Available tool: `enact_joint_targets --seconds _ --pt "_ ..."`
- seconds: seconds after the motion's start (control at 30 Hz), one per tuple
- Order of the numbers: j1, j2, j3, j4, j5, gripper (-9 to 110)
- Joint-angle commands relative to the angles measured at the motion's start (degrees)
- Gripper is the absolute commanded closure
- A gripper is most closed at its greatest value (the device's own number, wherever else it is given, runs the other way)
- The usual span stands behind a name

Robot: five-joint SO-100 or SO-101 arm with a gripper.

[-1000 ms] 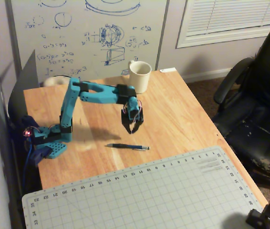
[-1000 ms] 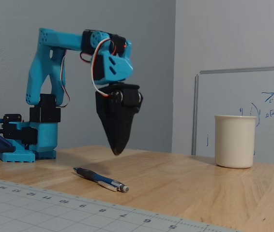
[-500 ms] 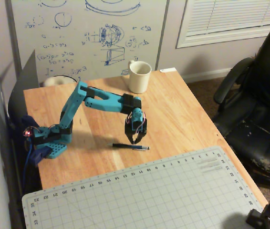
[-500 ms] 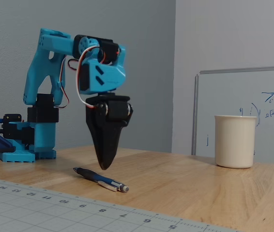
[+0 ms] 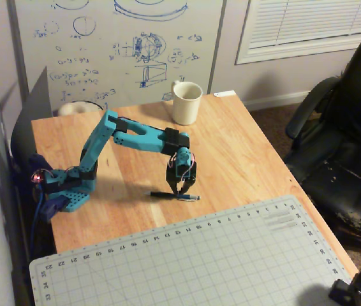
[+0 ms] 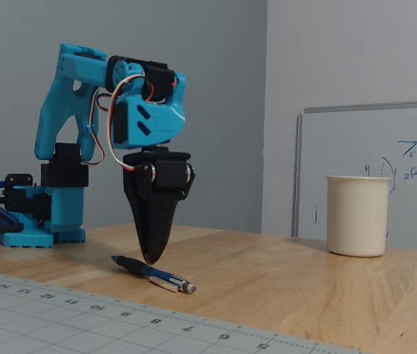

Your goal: Touch the pen.

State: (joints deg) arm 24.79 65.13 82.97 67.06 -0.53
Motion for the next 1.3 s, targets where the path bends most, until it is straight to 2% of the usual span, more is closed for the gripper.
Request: enact_joint_targets --seconds 0.0,1.27 --pt "-0.26 -0.26 -4.66 -0.53 -0.18 101" --pt "-6.24 4.31 -9.23 -0.44 0.7 101"
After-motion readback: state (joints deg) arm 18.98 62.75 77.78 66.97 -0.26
